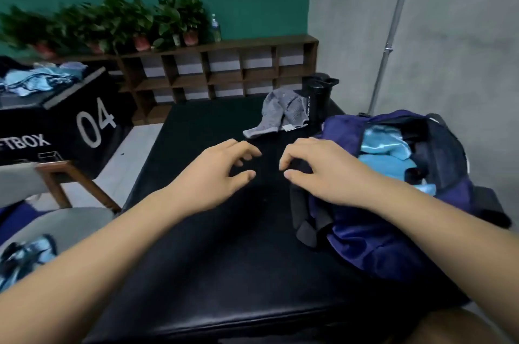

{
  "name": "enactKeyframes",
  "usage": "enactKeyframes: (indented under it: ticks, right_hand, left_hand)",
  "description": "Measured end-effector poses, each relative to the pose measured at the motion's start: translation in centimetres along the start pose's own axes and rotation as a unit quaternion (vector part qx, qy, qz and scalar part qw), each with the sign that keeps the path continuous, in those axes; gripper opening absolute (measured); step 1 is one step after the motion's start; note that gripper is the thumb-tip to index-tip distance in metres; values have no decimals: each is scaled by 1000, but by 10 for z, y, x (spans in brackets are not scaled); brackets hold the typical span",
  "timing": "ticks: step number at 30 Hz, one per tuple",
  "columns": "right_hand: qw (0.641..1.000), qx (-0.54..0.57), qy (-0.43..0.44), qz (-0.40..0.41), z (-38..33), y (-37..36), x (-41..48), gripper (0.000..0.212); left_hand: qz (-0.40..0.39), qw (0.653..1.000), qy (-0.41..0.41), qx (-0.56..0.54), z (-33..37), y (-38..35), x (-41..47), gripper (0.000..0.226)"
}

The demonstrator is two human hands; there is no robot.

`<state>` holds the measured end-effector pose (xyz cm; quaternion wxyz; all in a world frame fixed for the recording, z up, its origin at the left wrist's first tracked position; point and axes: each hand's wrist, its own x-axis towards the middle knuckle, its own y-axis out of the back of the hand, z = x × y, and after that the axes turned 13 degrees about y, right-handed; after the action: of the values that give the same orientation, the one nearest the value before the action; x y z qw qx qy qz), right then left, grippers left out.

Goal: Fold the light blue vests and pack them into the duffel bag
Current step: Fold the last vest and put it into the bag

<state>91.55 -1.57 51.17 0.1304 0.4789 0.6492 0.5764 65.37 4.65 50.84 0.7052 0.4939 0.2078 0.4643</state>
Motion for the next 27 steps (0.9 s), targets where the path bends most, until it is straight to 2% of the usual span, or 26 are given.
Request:
enactKeyframes:
  ticks: [10, 19, 23, 27]
  right_hand:
    - [993, 102, 4, -56, -79, -129, 90, 5]
    - [991, 95, 23, -92, -114, -226, 120, 25]
    - [990, 84, 32, -105, -127, -256, 127, 37]
    - [992, 70, 18, -102, -131, -278, 126, 42]
  left_hand:
    - [36, 987, 155, 37, -165, 58, -97, 27]
    - [64, 944, 321, 45, -302, 80, -175, 18]
    - [52, 910, 409, 31, -367, 73, -198, 30]
    - [-8, 872, 481, 87, -425, 55, -216, 54]
